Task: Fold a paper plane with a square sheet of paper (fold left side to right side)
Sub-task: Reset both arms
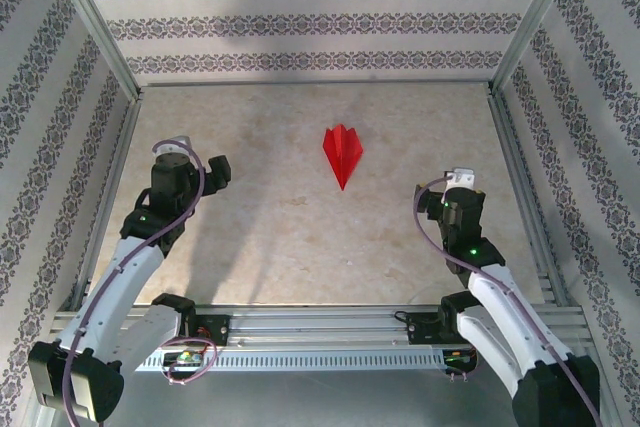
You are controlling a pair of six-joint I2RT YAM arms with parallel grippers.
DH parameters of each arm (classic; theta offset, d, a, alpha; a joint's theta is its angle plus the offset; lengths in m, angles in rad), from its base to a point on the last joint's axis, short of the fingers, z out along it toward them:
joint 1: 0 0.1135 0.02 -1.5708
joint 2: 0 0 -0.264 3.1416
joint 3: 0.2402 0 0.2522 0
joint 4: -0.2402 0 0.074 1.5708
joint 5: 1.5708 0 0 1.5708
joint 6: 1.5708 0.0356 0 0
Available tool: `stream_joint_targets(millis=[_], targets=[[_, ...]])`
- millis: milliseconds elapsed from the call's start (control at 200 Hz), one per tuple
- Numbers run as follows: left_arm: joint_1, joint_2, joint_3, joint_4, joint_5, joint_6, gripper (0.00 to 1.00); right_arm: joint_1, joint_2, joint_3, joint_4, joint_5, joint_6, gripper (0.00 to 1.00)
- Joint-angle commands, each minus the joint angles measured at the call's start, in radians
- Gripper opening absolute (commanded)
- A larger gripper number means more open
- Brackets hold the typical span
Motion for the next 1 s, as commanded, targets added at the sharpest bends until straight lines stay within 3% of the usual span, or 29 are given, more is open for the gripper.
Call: stream_joint_targets(millis=[0,405,540,909,994], targets=[[0.017,0.016,-0.019,0.064,-0.039,0.056,1.0,-0.037,0.067,-0.035,0.154,-0.033,-0.032,0.98],[0.019,0.075,-0.083,0.235,-0.116,0.127,1.0,-0.106,0.474,-0.04,0.66,-0.158,-0.108,0.98],[0.021,0.079,-0.108,0.293,-0.142,0.153,1.0,-0.117,0.541,-0.037,0.781,-0.196,-0.131,0.98],[0.023,0.14,-0.165,0.438,-0.204,0.259,1.0,-0.138,0.773,-0.023,1.005,-0.252,-0.119,0.98],[0.028,0.164,-0.208,0.524,-0.232,0.279,1.0,-0.147,0.752,-0.017,0.941,-0.253,-0.108,0.98]])
